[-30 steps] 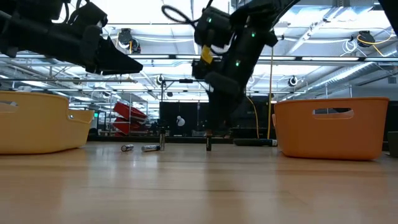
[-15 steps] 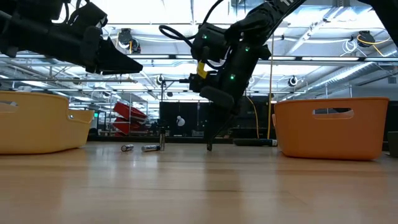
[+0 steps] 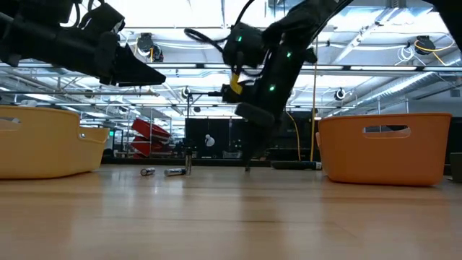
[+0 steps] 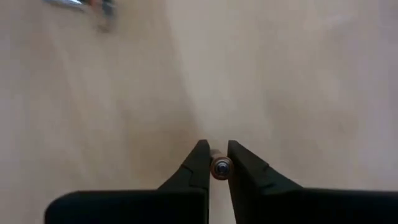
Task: Sort batteries
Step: Put the black battery into the orange bin
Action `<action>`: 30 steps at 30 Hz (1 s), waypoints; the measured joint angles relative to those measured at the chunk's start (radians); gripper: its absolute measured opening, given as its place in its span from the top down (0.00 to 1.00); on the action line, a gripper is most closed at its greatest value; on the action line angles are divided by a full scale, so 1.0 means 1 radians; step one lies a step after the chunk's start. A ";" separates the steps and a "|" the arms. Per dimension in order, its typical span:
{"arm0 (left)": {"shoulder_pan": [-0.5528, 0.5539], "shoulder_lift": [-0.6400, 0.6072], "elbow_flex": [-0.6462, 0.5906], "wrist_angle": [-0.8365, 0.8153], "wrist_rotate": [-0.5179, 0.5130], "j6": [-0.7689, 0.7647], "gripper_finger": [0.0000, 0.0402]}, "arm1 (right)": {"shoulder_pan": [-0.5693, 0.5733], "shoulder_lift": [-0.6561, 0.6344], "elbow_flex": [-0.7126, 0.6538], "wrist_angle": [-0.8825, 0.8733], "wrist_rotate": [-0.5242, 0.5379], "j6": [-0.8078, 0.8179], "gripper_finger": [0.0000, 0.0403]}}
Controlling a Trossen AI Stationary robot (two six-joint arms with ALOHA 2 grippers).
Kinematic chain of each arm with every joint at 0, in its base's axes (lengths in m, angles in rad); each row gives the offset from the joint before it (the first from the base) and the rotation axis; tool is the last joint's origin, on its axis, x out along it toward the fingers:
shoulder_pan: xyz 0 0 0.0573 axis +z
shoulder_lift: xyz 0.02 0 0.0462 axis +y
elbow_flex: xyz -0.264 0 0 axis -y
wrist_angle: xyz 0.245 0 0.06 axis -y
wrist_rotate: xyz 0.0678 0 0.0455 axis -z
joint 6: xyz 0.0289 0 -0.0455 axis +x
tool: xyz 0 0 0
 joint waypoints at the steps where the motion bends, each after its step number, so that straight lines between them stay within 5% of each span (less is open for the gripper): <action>1: 0.000 0.000 0.000 0.000 0.000 -0.002 0.46 | 0.011 -0.017 -0.001 -0.027 0.053 -0.006 0.96; 7: -0.005 0.000 0.000 -0.017 0.009 -0.009 0.46 | 0.102 -0.244 0.001 -0.272 0.275 0.085 0.96; 13: -0.005 0.000 0.000 -0.001 0.053 -0.030 0.46 | 0.175 -0.431 -0.052 -0.670 0.263 0.419 0.96; 21: -0.005 0.000 0.000 0.107 0.224 -0.130 0.46 | 0.281 -0.523 -0.312 -0.438 0.210 0.636 0.96; 30: -0.001 0.000 0.001 0.135 0.443 -0.194 0.46 | 0.333 -0.523 -0.345 -0.409 0.209 0.770 0.83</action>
